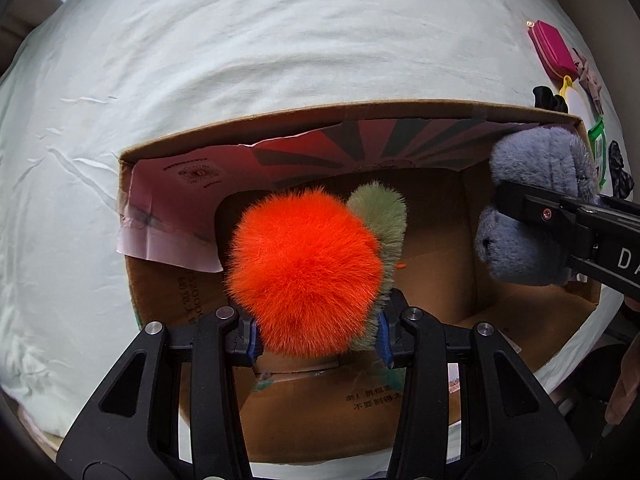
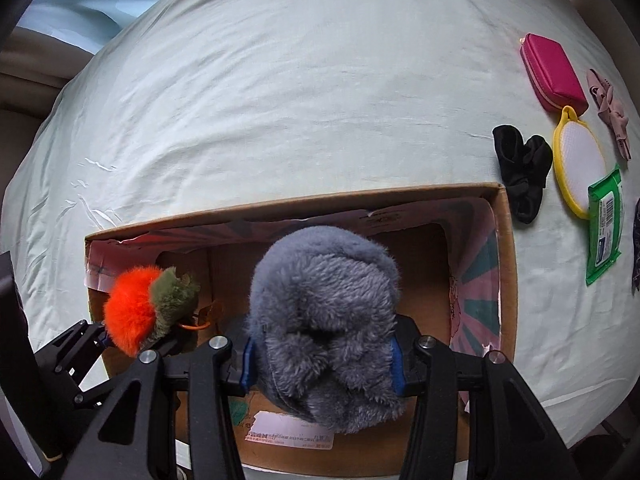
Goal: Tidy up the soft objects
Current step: 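Open both tools to drop the pompom and grey ball into the box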
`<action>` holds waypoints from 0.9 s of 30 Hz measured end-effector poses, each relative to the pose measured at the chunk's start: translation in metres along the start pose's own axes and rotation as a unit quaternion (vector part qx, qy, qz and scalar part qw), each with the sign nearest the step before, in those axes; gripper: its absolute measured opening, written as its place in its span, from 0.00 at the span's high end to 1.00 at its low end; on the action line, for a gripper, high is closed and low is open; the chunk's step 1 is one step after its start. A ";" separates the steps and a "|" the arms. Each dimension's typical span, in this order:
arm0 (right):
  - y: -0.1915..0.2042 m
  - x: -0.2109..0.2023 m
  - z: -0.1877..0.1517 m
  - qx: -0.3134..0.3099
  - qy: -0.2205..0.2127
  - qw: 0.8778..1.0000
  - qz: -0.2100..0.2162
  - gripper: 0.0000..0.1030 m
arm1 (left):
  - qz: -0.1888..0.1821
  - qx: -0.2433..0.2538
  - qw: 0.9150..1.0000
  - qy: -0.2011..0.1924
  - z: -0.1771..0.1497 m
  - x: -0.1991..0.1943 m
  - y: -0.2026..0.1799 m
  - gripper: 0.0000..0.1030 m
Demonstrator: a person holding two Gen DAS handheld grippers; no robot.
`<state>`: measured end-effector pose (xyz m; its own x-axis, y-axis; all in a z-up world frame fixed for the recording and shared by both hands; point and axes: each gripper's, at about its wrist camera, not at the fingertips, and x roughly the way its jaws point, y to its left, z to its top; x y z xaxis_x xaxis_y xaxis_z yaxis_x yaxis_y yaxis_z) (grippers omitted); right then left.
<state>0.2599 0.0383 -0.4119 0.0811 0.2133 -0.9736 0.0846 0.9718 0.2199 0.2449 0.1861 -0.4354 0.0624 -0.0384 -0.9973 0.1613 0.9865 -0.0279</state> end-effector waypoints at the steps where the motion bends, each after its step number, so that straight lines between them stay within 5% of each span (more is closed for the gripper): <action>1: -0.001 0.002 0.001 0.002 0.003 1.000 0.003 0.56 | -0.005 0.001 1.000 0.002 0.001 0.000 0.000 0.63; 2: -0.001 0.003 0.001 0.004 0.005 1.000 0.005 0.55 | -0.008 0.003 1.000 0.004 0.001 0.001 -0.002 0.62; 4: 0.001 0.006 0.003 0.004 0.015 1.000 0.005 0.45 | -0.004 0.010 1.000 0.005 0.002 0.000 -0.004 0.40; 5: 0.001 0.008 0.003 0.003 0.017 1.000 0.000 0.40 | 0.000 0.011 1.000 0.002 0.002 -0.002 -0.005 0.11; 6: 0.000 0.009 0.004 0.006 0.016 1.000 -0.004 0.26 | 0.001 0.013 1.000 0.000 0.001 -0.004 -0.004 0.00; 7: -0.001 0.010 0.003 0.011 0.014 1.000 -0.006 0.10 | 0.000 0.015 1.000 -0.003 0.000 -0.005 -0.005 0.00; 9: -0.003 0.008 0.003 0.014 0.009 1.000 -0.004 0.01 | -0.005 0.014 1.000 -0.005 -0.003 -0.007 -0.004 0.00; 27: -0.001 -0.032 -0.023 0.006 -0.007 1.000 0.008 0.01 | 0.003 0.009 0.998 -0.061 -0.026 -0.069 0.003 0.00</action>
<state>0.2346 0.0330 -0.3826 0.0971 0.2280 -0.9688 0.0945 0.9669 0.2370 0.2154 0.1956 -0.3682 0.1829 -0.0534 -0.9817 0.1777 0.9839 -0.0204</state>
